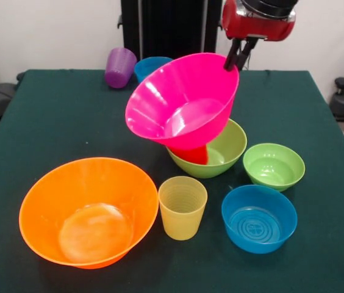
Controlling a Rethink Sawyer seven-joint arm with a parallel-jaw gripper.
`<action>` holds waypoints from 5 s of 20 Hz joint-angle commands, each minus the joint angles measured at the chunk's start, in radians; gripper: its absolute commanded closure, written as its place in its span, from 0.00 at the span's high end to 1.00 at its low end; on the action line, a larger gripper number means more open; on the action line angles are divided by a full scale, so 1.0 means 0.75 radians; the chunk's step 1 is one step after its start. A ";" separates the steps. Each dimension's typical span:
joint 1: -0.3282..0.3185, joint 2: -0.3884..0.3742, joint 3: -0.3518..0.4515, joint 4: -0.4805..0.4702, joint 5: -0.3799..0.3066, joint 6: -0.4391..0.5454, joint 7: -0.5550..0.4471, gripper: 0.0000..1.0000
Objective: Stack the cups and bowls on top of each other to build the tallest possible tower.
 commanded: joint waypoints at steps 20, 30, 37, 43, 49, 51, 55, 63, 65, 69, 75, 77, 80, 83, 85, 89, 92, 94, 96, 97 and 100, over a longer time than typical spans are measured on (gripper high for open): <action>0.123 0.059 -0.093 0.060 -0.027 -0.017 0.227 0.00; 0.254 0.162 -0.146 -0.054 0.038 0.050 0.364 0.00; 0.308 0.238 -0.183 -0.152 0.017 0.105 0.416 0.00; 0.316 0.317 -0.191 -0.179 -0.002 0.047 0.448 0.00; 0.317 0.371 -0.210 -0.209 -0.012 0.030 0.450 0.00; 0.309 0.359 -0.206 -0.199 -0.004 0.033 0.430 0.00; 0.296 0.354 -0.184 -0.212 0.034 0.075 0.417 0.00; 0.295 0.392 -0.171 -0.282 0.069 0.174 0.423 0.00; 0.297 0.403 -0.173 -0.320 0.080 0.227 0.421 0.00; 0.294 0.449 -0.162 -0.395 0.092 0.266 0.426 0.00; 0.272 0.520 -0.130 -0.477 0.119 0.269 0.426 0.00; 0.263 0.528 -0.124 -0.493 0.129 0.281 0.411 0.00; 0.262 0.510 -0.127 -0.502 0.152 0.334 0.396 0.00; 0.262 0.506 -0.127 -0.528 0.169 0.372 0.383 0.00; 0.259 0.496 -0.123 -0.527 0.181 0.378 0.369 0.00; 0.248 0.467 -0.114 -0.515 0.204 0.396 0.339 0.00; 0.235 0.423 -0.106 -0.478 0.218 0.403 0.309 0.00; 0.229 0.366 -0.102 -0.427 0.232 0.420 0.286 0.00; 0.221 0.305 -0.097 -0.379 0.250 0.457 0.264 0.00; 0.219 0.269 -0.100 -0.356 0.257 0.488 0.252 0.00; 0.204 0.213 -0.089 -0.319 0.277 0.529 0.226 0.00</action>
